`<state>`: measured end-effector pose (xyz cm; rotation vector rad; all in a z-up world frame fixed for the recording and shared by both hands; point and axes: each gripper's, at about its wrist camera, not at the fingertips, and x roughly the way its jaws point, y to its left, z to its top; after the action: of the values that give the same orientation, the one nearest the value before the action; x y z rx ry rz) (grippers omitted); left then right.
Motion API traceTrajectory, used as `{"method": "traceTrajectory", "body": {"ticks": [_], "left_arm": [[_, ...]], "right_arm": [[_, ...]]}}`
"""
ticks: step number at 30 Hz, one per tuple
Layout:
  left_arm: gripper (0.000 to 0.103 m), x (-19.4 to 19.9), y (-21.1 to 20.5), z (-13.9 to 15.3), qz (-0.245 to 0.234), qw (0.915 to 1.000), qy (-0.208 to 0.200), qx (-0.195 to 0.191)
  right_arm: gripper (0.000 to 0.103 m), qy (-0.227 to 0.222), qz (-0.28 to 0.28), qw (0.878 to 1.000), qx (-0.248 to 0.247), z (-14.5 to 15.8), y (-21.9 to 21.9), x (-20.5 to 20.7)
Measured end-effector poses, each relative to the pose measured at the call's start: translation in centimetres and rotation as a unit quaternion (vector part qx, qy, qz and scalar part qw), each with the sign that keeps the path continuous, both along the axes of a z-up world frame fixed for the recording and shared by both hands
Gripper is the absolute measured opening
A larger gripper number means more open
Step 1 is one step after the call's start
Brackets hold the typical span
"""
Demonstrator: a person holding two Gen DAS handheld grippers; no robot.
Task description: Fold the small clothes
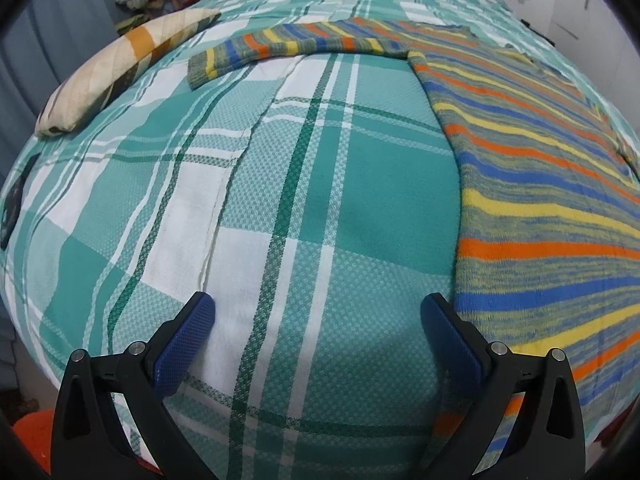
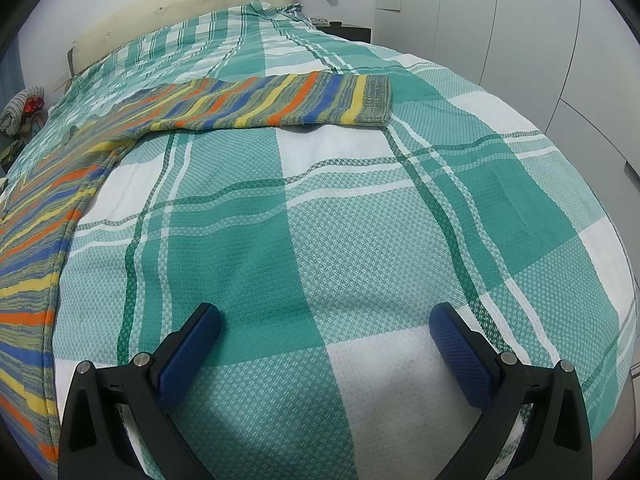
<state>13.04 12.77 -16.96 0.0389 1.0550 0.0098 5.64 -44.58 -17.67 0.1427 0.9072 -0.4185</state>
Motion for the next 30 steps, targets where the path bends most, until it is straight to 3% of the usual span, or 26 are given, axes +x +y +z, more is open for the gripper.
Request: {"method": "traceTrajectory", "body": {"ticks": [5, 18, 30], "left_arm": [[0.103, -0.1, -0.3, 0.0, 0.0, 0.9999, -0.002, 0.011], [0.103, -0.1, 0.1, 0.3, -0.005, 1.0, 0.002, -0.004], [0.102, -0.2, 0.9, 2.0, 0.011, 0.9983, -0.044, -0.037]], "right_arm": [[0.103, 0.0, 0.0, 1.0, 0.0, 0.0, 0.0, 0.0], [0.103, -0.001, 0.0, 1.0, -0.002, 0.0, 0.2, -0.1], [0.103, -0.002, 0.001, 1.0, -0.002, -0.1, 0.3, -0.2]]}}
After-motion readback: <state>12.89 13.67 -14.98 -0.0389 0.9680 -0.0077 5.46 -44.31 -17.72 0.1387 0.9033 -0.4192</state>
